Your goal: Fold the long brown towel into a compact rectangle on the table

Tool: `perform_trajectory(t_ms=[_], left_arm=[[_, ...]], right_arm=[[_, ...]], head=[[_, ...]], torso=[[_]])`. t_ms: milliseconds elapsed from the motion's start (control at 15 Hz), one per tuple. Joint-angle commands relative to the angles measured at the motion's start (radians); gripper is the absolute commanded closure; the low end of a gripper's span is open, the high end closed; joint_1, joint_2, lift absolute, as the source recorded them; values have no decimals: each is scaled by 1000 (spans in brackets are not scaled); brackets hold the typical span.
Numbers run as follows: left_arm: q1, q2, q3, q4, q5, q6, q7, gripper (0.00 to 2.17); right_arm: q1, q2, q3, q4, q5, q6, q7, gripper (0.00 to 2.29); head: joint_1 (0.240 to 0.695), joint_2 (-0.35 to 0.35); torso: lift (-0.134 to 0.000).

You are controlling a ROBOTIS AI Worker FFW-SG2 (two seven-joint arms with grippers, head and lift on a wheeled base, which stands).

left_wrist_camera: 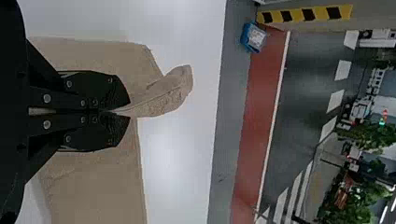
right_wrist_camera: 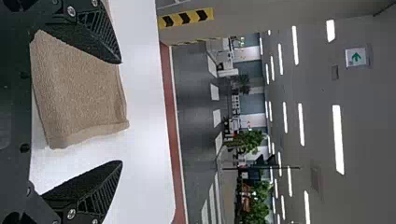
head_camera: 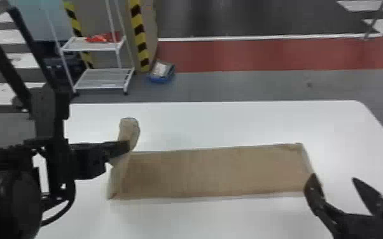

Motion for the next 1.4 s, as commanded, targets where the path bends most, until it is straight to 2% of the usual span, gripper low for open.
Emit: perform_trajectory(t_ms=[0,133,200,333,467,733,1133,1200,1267,1333], left_arm=[[-4,-4,-189,2,-45,7,91,2142],[-23,-4,-319,37,-69,7,205,2142],[-35,-4,-364,46,-59,7,257,2142],[-44,-4,-468,101,-86,6,364,2142],[-44,-4,-531,149,-100,-50,421,2142],[-46,-4,-675,287,-105,-317,611,2142],[-44,-4,-754,400,-106,-356,639,2108],[-46,-4,-760,431,-106,-390,642,1821],[-46,-4,-769,456,-105,-409,640,1268],[-47,-4,-787,474,-106,-415,640,343]], right_arm=[[-7,-12,-16,8,-30,3,0,124],[-8,-23,-22,11,-38,6,0,127],[-8,-28,-24,11,-39,10,-2,127],[-13,-37,-26,20,-51,10,-2,127],[-14,-40,-26,26,-54,10,-2,127],[-20,-40,-16,35,-54,6,0,127],[-25,-51,-15,41,-57,10,0,127],[-28,-51,-15,44,-57,10,0,127],[-30,-51,-13,46,-57,10,0,127],[-31,-49,-12,47,-57,13,0,127]], head=[[695,-27],[695,-84],[695,-109],[695,-162],[695,-185],[695,-226],[695,-304],[695,-309],[695,-313],[695,-317]], torso=[[-115],[-115],[-115],[-115],[-115],[-115],[-115],[-115],[-115],[-115]])
